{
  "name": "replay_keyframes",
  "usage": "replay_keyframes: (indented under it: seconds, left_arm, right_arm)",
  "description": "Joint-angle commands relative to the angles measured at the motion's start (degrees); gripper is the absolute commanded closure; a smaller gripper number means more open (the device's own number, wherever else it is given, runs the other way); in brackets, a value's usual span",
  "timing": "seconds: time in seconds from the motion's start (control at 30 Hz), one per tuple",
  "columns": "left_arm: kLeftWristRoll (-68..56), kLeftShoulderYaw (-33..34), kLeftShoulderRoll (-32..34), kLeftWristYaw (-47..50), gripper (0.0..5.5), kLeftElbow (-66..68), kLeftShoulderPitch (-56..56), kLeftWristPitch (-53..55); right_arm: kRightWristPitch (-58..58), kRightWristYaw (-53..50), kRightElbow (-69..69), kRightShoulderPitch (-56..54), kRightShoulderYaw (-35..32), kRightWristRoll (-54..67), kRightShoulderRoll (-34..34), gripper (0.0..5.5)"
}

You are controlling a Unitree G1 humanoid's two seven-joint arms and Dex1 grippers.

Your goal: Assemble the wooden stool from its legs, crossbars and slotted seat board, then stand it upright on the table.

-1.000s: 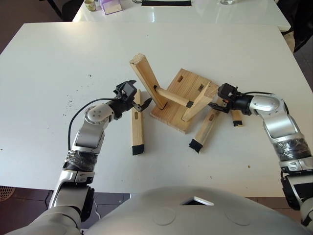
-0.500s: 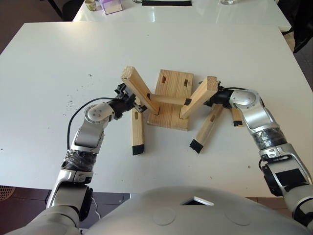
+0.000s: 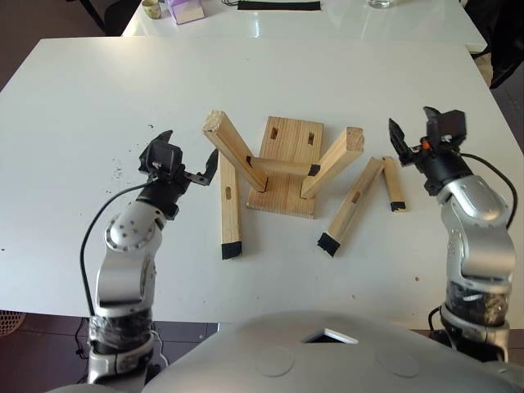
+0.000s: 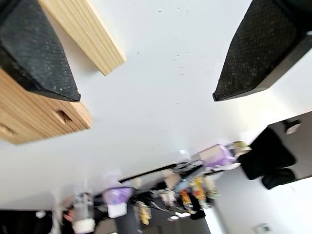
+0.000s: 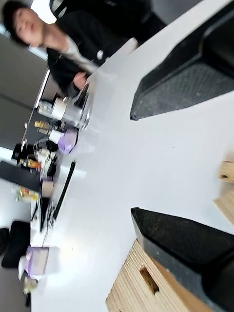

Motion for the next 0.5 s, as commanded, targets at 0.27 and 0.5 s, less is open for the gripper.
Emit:
replay_keyframes:
  seconds: [0.27, 0.5]
  left_arm:
    - [10.40, -20.36, 0.34, 0.39, 0.45, -7.18, -3.96, 3.75]
    - [10.99, -14.71, 2.74, 0.36, 0.45, -2.38, -5.36, 0.92]
  right_arm:
    - [16.32, -11.03, -4.59, -9.79, 22.27, 0.44, 12.72, 2.19]
    - [4.87, -9.95, 5.78, -8.95, 15.21, -1.17, 7.11, 2.19]
